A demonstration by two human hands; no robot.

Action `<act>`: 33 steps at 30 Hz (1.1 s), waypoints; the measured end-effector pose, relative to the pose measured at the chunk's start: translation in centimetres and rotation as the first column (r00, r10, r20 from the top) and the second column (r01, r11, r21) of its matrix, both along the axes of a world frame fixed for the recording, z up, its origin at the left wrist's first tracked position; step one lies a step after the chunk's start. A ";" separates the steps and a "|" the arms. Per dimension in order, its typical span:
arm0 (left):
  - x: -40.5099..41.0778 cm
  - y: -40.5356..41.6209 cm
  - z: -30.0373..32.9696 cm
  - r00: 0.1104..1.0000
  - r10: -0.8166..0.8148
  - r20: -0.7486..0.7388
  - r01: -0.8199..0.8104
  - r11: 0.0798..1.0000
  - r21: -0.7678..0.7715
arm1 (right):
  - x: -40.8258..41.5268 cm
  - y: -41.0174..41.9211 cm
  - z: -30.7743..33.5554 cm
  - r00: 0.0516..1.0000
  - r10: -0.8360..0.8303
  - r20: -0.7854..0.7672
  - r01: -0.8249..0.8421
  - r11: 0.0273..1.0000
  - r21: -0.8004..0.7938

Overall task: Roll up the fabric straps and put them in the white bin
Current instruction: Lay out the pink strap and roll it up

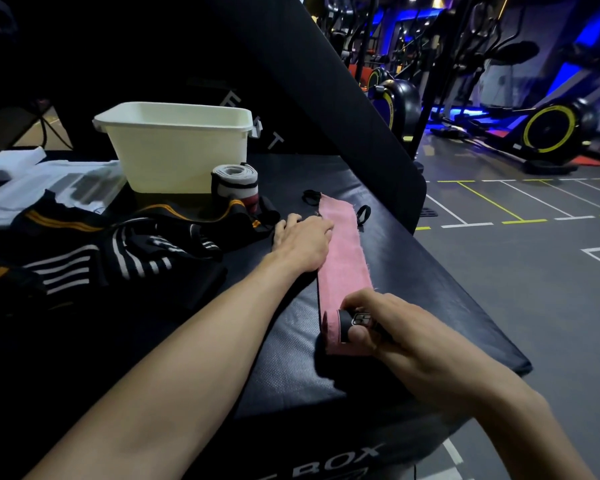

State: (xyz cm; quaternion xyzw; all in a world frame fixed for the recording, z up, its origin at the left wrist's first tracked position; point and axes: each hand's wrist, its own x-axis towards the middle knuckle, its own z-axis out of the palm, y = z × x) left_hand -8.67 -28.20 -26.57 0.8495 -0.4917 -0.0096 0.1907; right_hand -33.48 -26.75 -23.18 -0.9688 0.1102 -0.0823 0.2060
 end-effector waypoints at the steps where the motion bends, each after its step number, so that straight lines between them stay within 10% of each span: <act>1: 0.1 0.0 0.0 1.000 0.000 0.003 0.000 1.000 -0.005 | 0.0 0.0 0.1 1.000 -0.002 -0.006 0.002 1.000 0.009; 16: 0.4 -0.2 -0.6 1.000 -0.001 0.028 0.002 1.000 -0.031 | 3.0 -0.4 0.3 0.976 -0.205 -0.073 0.194 0.972 -0.135; 33: 0.5 2.5 1.8 0.978 -0.077 -0.193 0.061 0.994 -0.088 | 4.0 0.3 -2.2 0.868 -0.216 0.448 0.359 0.895 -0.264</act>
